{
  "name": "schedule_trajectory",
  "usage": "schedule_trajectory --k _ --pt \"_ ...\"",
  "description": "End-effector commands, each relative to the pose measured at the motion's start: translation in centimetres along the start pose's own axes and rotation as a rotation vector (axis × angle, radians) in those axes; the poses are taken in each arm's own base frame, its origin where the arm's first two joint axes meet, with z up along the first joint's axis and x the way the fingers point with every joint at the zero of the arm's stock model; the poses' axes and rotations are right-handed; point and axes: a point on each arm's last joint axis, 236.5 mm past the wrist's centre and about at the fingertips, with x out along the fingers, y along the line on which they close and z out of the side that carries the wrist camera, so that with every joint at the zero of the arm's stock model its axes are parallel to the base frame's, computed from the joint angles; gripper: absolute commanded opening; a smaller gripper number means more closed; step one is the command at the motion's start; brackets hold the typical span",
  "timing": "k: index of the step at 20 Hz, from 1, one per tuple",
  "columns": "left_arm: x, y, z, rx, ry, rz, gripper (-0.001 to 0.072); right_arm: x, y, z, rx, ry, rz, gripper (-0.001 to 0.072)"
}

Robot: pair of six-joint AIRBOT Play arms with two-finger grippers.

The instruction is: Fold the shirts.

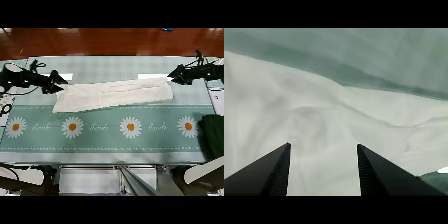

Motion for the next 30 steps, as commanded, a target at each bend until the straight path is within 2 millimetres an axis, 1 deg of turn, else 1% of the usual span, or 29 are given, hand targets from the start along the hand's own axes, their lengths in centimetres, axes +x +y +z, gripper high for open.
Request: schedule_trajectory --k 1,2,3,4,5,6,7,8,9,11,12,13,15,16,18,22,25,26,27,28,30 --pt "-9.0 2.0 2.4 0.146 -0.173 0.207 0.0506 -7.5 -3.3 0.1 0.05 -0.042 -0.104 0.0414" --pt "-11.7 1.7 2.6 0.251 -0.226 0.262 0.0506 -10.3 -5.6 -0.1 0.116 -0.073 -0.182 0.0415" --pt "-14.0 1.4 2.6 0.298 -0.279 0.305 0.0506 -11.9 -7.4 -0.6 0.182 -0.101 -0.229 0.0415" --pt "-15.4 0.1 2.0 0.306 -0.338 0.28 0.0506 -12.3 -8.6 -1.1 0.225 -0.132 -0.238 0.0414" --pt "-15.8 -1.9 0.8 0.314 -0.385 0.22 0.0506 -11.7 -9.3 -1.9 0.248 -0.137 -0.234 0.0415" --pt "-15.5 -3.4 -0.8 0.333 -0.415 0.176 0.0506 -10.5 -9.8 -2.9 0.256 -0.125 -0.217 0.0416" --pt "-14.7 -4.5 -3.0 0.362 -0.433 0.145 0.0506 -9.2 -9.6 -3.4 0.26 -0.119 -0.174 0.0418" --pt "-13.5 -5.1 -5.0 0.395 -0.436 0.126 0.0506 -7.9 -8.6 -3.3 0.255 -0.123 -0.099 0.0419" --pt "-12.2 -5.5 -7.2 0.428 -0.426 0.11 0.0506 -6.7 -7.5 -3.1 0.252 -0.117 -0.024 0.0419" --pt "-9.5 -5.3 -10.3 0.425 -0.376 0.087 0.0506 -4.4 -6.2 -2.7 0.269 -0.104 0.075 0.0419" --pt "-8.4 -5.2 -11.3 0.421 -0.347 0.084 0.0506 -3.4 -5.7 -2.6 0.277 -0.099 0.113 0.0419" --pt "-7.6 -5.1 -11.7 0.428 -0.329 0.085 0.0506 -2.2 -5.3 -2.5 0.287 -0.092 0.147 0.0419" --pt "-7.0 -5.0 -11.3 0.423 -0.328 0.088 0.0506 -0.1 -4.9 -2.8 0.307 -0.061 0.182 0.0419" --pt "-7.0 -4.9 -10.9 0.417 -0.338 0.09 0.0506 0.8 -4.7 -3.0 0.304 -0.038 0.184 0.042" --pt "-7.1 -4.8 -10.3 0.391 -0.356 0.088 0.0506 2.4 -3.8 -3.6 0.285 0.01 0.198 0.042" --pt "-7.2 -4.8 -10.3 0.391 -0.357 0.087 0.0506 5.4 -1.9 -4.2 0.265 0.065 0.189 0.042" --pt "-7.1 -4.9 -10.3 0.389 -0.357 0.085 0.0506 7.5 -0.5 -5.2 0.253 0.099 0.177 0.0417" --pt "-7.1 -4.9 -10.3 0.389 -0.357 0.085 0.0506 7.8 0.0 -5.2 0.238 0.103 0.174 0.0379" --pt "-7.1 -4.9 -10.4 0.389 -0.356 0.084 0.0506 7.8 0.7 -5.3 0.216 0.114 0.174 0.0222" --pt "-7.1 -5.0 -10.4 0.385 -0.355 0.078 0.0505 7.7 1.3 -5.3 0.184 0.126 0.179 0.0037" --pt "-7.1 -5.2 -10.5 0.375 -0.353 0.064 0.05 6.6 3.1 -4.9 0.134 0.149 0.21 0.0032"
